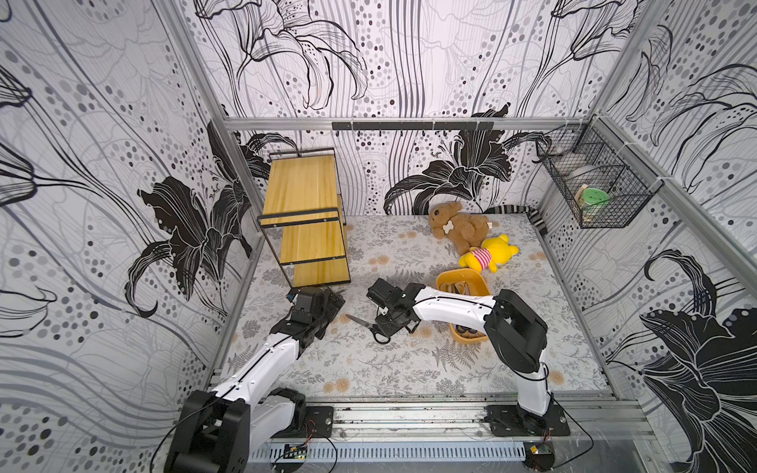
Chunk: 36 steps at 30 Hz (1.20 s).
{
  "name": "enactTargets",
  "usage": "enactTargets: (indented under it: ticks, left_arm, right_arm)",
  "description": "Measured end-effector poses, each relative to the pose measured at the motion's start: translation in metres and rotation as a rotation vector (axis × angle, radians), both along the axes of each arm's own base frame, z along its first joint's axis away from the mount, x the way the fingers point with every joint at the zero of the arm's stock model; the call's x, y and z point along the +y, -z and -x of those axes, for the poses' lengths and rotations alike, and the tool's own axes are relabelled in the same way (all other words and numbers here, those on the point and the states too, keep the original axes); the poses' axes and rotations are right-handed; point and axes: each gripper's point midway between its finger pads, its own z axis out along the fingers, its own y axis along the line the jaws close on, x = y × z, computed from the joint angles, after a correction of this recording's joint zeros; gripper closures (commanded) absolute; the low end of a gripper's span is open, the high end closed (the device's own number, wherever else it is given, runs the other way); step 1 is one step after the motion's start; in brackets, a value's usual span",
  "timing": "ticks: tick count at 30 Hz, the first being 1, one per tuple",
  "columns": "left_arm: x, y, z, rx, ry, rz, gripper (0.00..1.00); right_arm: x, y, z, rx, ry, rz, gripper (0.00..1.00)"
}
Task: Put the scissors into the storage box
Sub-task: Pick up the scissors from the center of the board.
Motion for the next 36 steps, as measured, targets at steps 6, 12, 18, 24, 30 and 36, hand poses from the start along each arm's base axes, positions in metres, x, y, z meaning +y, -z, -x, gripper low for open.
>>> enactTargets:
  ticks: [6,12,18,24,30,36]
  left_arm:
    - [-0.001,0.000,0.000,0.001,0.007,0.009,0.03]
    - [-0.001,-0.001,0.000,-0.001,0.006,0.011,0.03]
    - [-0.002,0.002,0.003,0.003,0.010,0.016,0.03]
    - [-0.002,0.005,0.005,0.008,0.012,0.018,0.03]
    - [-0.004,0.007,0.007,0.006,0.015,0.035,0.03]
    - [-0.004,0.013,0.013,0.013,0.009,0.056,0.03]
  right_arm:
    - [-0.003,0.012,-0.001,0.004,0.005,0.030,0.71]
    - [-0.005,0.019,-0.004,-0.005,0.011,0.051,0.72]
    - [-0.005,0.019,-0.004,-0.007,0.011,0.053,0.82]
    - [-0.006,0.019,-0.007,-0.022,0.014,0.059,0.91]
    - [-0.011,0.019,-0.007,-0.051,0.021,0.047,1.00]
    - [-0.049,0.012,-0.004,-0.058,0.095,0.045,1.00]
